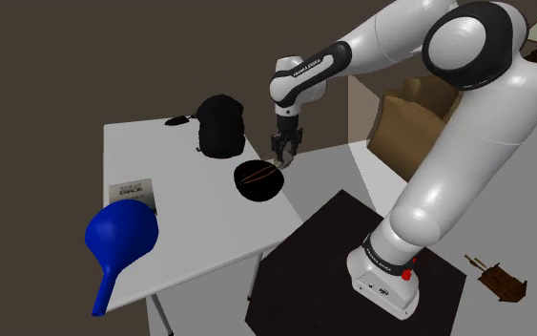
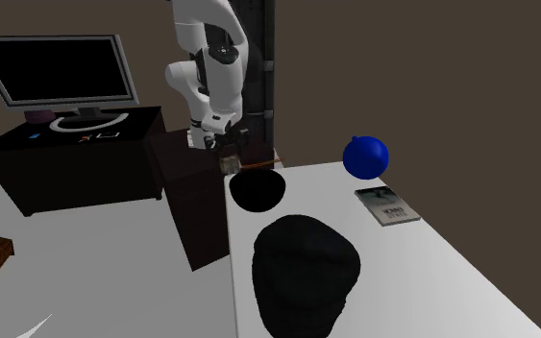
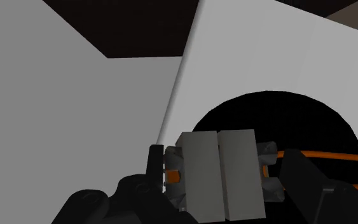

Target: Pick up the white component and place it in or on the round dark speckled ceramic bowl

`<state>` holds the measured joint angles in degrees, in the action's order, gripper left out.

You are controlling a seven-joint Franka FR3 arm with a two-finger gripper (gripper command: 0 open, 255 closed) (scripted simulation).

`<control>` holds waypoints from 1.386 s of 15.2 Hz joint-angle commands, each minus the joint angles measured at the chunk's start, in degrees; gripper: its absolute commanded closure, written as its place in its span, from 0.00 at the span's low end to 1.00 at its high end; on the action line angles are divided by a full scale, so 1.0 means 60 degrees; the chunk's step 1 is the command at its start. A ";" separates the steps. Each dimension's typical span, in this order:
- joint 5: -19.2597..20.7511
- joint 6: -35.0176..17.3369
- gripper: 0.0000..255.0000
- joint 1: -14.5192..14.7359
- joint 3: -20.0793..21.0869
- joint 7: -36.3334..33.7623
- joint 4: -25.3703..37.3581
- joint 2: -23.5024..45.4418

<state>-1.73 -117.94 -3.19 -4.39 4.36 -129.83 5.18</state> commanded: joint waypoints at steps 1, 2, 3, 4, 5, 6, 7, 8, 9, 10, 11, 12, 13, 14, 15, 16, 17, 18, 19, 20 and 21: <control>-0.0016 -0.0263 1.00 -0.0007 -0.0003 0.0028 -0.0090 0.0169; -0.0026 -0.0386 1.00 -0.0008 -0.0001 0.0037 -0.0123 0.0260; -0.0037 -0.0509 1.00 -0.0009 0.0001 0.0047 -0.0153 0.0352; -0.0047 -0.0631 1.00 -0.0010 0.0003 0.0056 -0.0181 0.0447; -0.0059 -0.0753 1.00 -0.0011 0.0005 0.0066 -0.0207 0.0543; -0.0070 -0.0875 1.00 -0.0012 0.0007 0.0076 -0.0232 0.0641; -0.0082 -0.0995 1.00 -0.0013 0.0010 0.0086 -0.0253 0.0740; -0.0095 -0.1116 1.00 -0.0015 0.0013 0.0096 -0.0273 0.0841; -0.0107 -0.1236 1.00 -0.0017 0.0016 0.0106 -0.0291 0.0944; -0.0120 -0.1355 1.00 -0.0019 0.0020 0.0117 -0.0306 0.1048; -0.0134 -0.1474 1.00 -0.0020 0.0024 0.0128 -0.0320 0.1154; -0.0137 -0.1506 1.00 -0.0020 0.0023 0.0131 -0.0326 0.1181; -0.0138 -0.1506 1.00 -0.0018 0.0022 0.0131 -0.0324 0.1182; -0.0138 -0.1506 1.00 -0.0017 0.0021 0.0132 -0.0323 0.1182; -0.0138 -0.1505 1.00 -0.0016 0.0020 0.0132 -0.0323 0.1183; -0.0139 -0.1505 1.00 -0.0015 0.0019 0.0132 -0.0323 0.1183; -0.0139 -0.1505 1.00 -0.0014 0.0017 0.0132 -0.0323 0.1183; -0.0139 -0.1505 1.00 -0.0012 0.0016 0.0132 -0.0323 0.1183; -0.0140 -0.1505 1.00 -0.0011 0.0015 0.0133 -0.0323 0.1183; -0.0144 -0.1519 0.00 -0.0003 0.0022 0.0122 -0.0339 0.1181; -0.0147 -0.1487 0.00 0.0006 0.0029 0.0107 -0.0310 0.1177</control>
<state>-2.58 -126.90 -3.21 -4.28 5.03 -131.68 12.18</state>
